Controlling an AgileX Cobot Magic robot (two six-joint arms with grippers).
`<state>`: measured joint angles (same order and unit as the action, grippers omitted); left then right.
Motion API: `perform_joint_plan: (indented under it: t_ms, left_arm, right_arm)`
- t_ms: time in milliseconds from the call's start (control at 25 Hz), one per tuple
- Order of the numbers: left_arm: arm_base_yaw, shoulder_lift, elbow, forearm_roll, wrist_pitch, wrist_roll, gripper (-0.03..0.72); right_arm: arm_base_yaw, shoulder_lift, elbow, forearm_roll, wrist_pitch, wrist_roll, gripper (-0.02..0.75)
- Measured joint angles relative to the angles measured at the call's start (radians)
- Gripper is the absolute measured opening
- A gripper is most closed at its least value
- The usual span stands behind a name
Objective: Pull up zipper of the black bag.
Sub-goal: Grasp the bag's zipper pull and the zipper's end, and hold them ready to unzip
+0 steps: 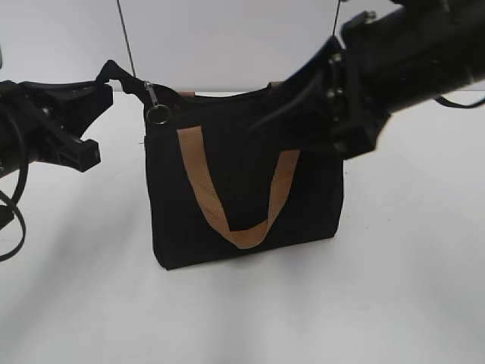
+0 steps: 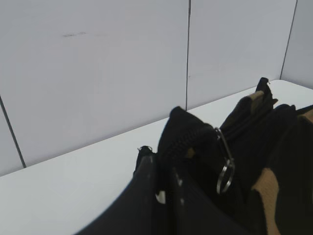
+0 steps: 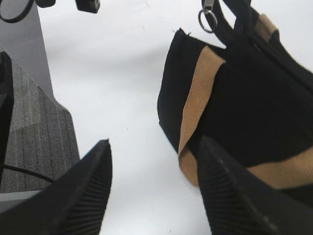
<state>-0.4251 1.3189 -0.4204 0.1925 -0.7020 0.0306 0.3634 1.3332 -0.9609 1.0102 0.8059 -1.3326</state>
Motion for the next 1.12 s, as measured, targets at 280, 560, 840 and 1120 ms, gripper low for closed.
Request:
perform_joint_plan:
  t_ms: [280, 560, 840, 1120]
  left_arm:
    - [0.000, 0.000, 0.000, 0.000, -0.001, 0.000, 0.017]
    - [0.000, 0.000, 0.000, 0.000, -0.001, 0.000, 0.017]
    - [0.000, 0.000, 0.000, 0.000, -0.001, 0.000, 0.017]
    - [0.000, 0.000, 0.000, 0.000, -0.001, 0.000, 0.017]
  right_arm:
    - [0.108, 0.241, -0.228, 0.002, -0.058, -0.053, 0.434]
    - [0.129, 0.438, -0.388, 0.028, -0.072, -0.063, 0.434]
    - [0.129, 0.534, -0.416, 0.065, -0.085, -0.064, 0.362]
    - [0.130, 0.552, -0.418, 0.166, -0.104, -0.088, 0.323]
